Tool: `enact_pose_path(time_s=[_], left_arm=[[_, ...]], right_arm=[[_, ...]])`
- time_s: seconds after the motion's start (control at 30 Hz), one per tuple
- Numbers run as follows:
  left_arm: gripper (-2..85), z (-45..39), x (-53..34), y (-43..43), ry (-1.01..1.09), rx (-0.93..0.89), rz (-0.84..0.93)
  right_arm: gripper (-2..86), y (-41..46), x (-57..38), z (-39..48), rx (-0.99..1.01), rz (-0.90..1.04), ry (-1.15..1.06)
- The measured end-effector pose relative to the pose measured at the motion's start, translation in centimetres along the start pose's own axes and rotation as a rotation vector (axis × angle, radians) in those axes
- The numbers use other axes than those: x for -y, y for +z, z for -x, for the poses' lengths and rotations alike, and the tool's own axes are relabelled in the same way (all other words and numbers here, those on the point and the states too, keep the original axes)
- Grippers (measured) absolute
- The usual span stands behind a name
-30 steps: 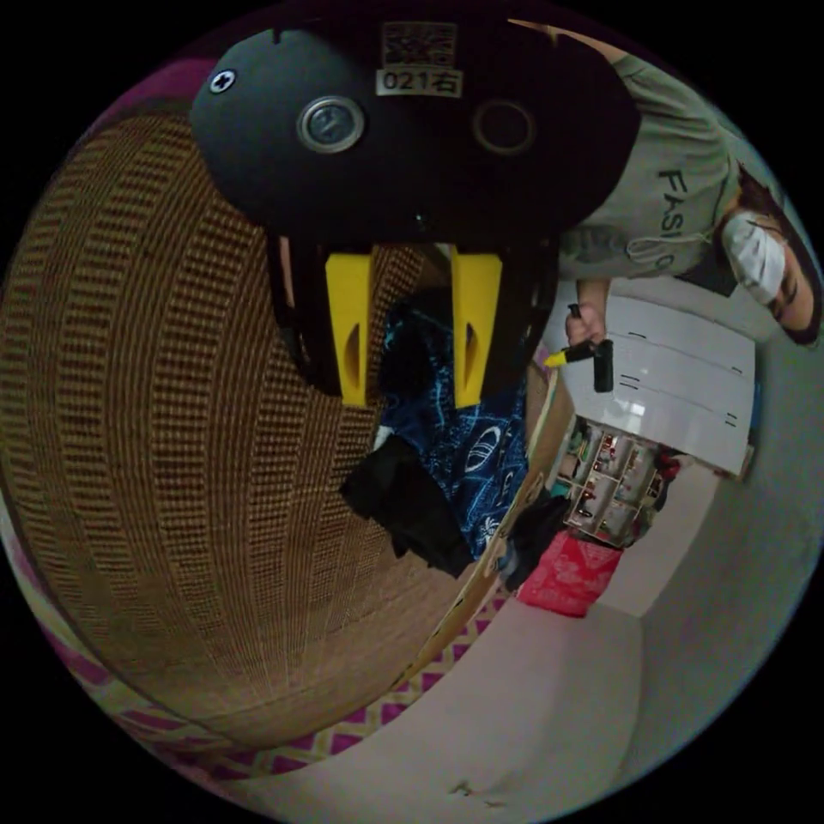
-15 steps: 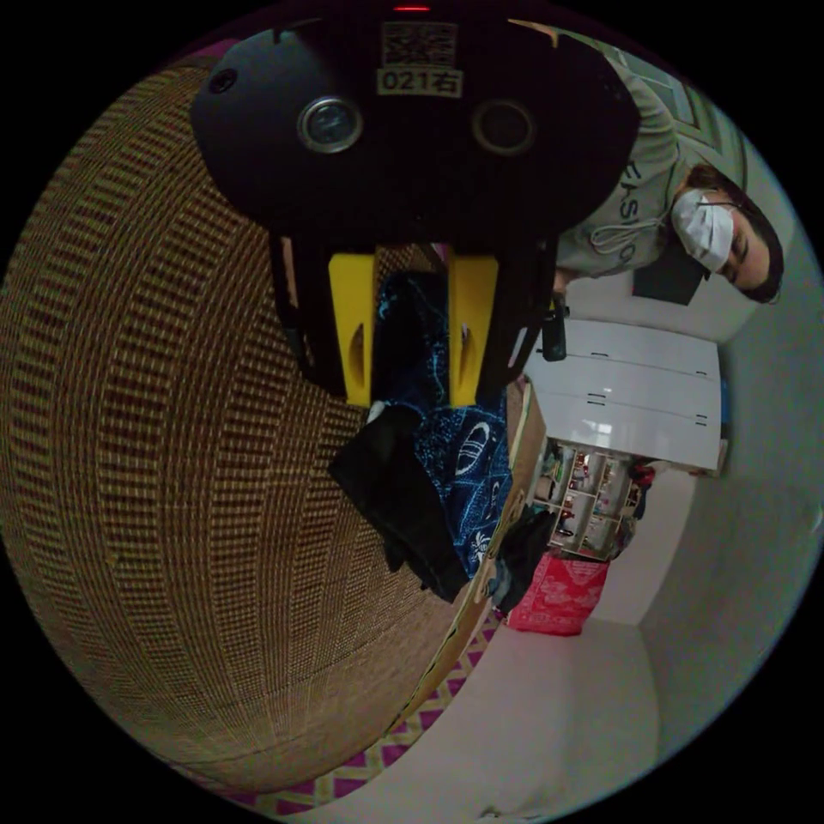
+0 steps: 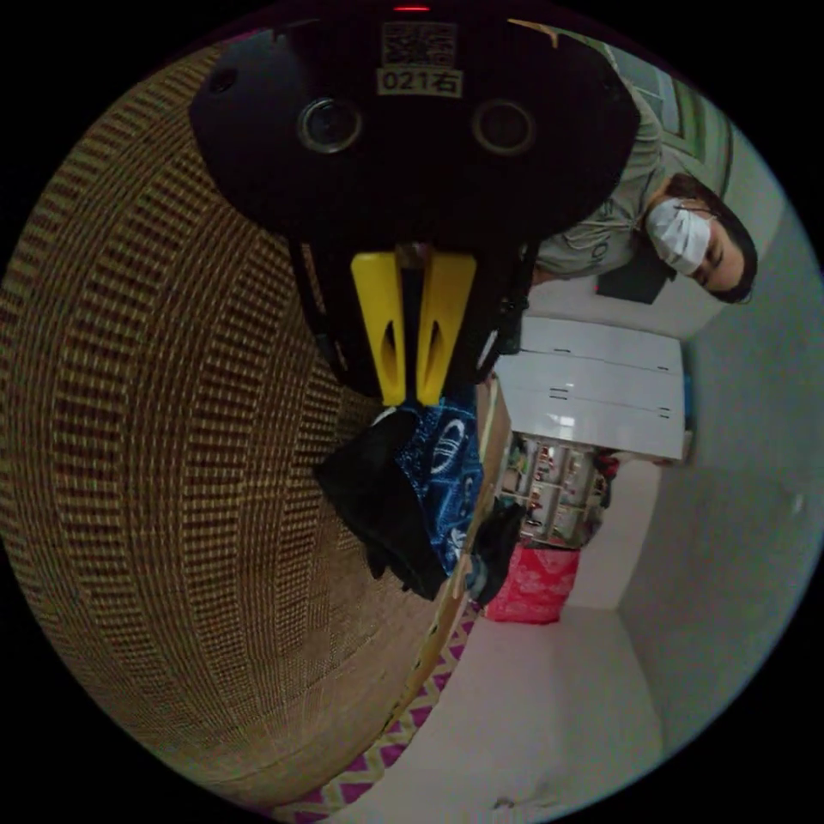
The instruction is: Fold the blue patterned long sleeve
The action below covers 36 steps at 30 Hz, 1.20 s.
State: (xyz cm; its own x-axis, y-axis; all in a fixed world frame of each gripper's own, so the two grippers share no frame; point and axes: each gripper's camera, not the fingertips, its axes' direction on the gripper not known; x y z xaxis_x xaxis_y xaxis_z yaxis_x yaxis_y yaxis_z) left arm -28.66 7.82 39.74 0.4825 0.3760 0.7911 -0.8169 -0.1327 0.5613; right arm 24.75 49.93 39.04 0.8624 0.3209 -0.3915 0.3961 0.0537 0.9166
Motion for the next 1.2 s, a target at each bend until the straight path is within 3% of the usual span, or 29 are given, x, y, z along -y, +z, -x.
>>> enact_pose_path(time_s=[0.13, 0.43, 0.6, 0.73, 0.83, 0.93, 1.1, 1.2], left_arm=[[-0.9, -2.2, -0.4, -2.8, 0.117, -0.067, -0.027], [-0.9, -8.5, 2.6, -14.8, 0.293, -0.099, -0.22], [-0.5, -7.2, 7.7, -23.1, 0.201, -0.007, -0.427], [2.6, -1.4, 13.4, -26.9, -0.019, 0.082, -0.566], [3.9, 1.6, 12.5, -28.2, -0.076, 0.018, -0.665], [1.2, -1.1, 10.6, -27.3, 0.058, 0.23, -0.709], [2.5, -5.3, 14.9, -18.3, 0.299, 0.502, -0.51], [1.6, -4.6, 18.8, -11.9, 0.28, 0.884, -0.417]], right_arm=[[0.5, -0.5, 0.0, 1.7, 0.108, -0.023, -0.047], [0.7, 5.5, 8.8, 11.9, 0.096, 0.072, -0.211], [1.9, 15.1, 18.7, 14.2, 0.039, 0.135, -0.224], [6.8, 22.7, 25.8, 11.1, -0.085, 0.108, -0.135], [8.7, 24.9, 27.0, 7.8, -0.107, 0.082, -0.068], [7.8, 24.2, 24.8, 8.3, -0.041, 0.073, -0.194], [5.7, 29.2, 18.7, 11.9, -0.112, 0.281, -0.445], [5.1, 34.7, 15.8, 12.3, -0.324, 0.353, -0.527]])
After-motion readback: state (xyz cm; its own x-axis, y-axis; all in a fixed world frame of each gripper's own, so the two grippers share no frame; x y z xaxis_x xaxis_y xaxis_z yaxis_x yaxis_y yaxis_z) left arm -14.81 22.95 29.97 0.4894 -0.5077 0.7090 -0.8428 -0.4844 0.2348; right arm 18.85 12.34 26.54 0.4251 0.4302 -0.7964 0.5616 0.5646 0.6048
